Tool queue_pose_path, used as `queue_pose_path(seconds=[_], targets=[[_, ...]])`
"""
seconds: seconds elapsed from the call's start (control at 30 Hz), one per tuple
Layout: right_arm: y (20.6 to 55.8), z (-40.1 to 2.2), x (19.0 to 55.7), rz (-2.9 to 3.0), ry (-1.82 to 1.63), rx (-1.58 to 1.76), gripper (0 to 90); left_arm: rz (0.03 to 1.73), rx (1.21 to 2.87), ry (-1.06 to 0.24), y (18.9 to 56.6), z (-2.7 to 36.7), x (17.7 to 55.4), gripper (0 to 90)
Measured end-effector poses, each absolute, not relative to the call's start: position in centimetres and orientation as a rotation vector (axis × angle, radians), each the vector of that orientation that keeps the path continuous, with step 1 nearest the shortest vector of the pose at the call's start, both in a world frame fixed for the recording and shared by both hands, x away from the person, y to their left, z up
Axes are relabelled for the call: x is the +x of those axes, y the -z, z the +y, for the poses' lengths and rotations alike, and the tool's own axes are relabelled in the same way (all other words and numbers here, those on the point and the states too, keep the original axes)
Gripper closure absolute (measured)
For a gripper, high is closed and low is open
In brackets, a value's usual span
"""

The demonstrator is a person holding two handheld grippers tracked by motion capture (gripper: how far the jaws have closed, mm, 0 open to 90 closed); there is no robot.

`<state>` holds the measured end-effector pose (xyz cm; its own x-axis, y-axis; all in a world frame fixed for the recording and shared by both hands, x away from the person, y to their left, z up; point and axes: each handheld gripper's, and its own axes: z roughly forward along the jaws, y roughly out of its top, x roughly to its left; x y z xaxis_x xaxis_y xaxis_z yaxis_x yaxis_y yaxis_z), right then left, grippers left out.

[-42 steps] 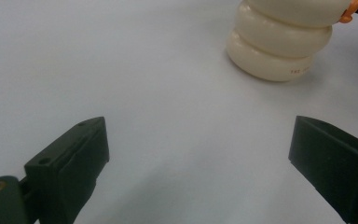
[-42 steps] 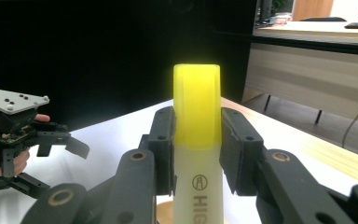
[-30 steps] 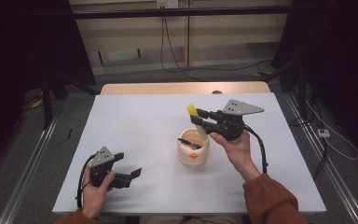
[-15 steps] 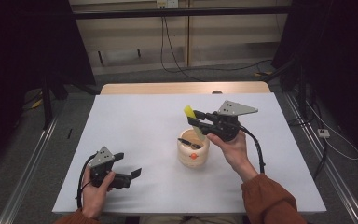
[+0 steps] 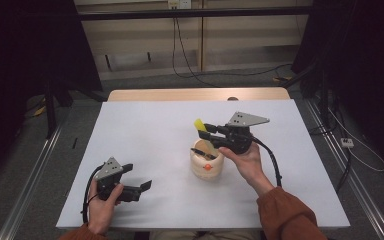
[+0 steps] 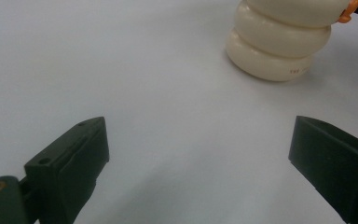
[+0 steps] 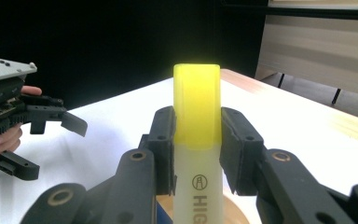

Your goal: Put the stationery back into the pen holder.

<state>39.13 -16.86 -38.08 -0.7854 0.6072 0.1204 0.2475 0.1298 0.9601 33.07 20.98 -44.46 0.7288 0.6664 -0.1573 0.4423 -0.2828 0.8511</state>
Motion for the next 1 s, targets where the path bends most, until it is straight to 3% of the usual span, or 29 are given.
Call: queue_pose_path(seconds=[0.9,0.97,1.0], targets=[[39.6,-17.6,38.5,2.150,-1.638,0.853,67.2,0.853,1.932,-0.281,44.5,20.9,33.1,4.9],[39.6,-17.6,38.4,2.152,-1.624,0.845,64.6,0.854,1.931,-0.282,44.6,20.9,33.1,4.9],[39.5,-17.7,38.4,2.149,-1.628,0.849,58.9,0.856,1.931,-0.281,44.6,20.9,33.1,4.9]])
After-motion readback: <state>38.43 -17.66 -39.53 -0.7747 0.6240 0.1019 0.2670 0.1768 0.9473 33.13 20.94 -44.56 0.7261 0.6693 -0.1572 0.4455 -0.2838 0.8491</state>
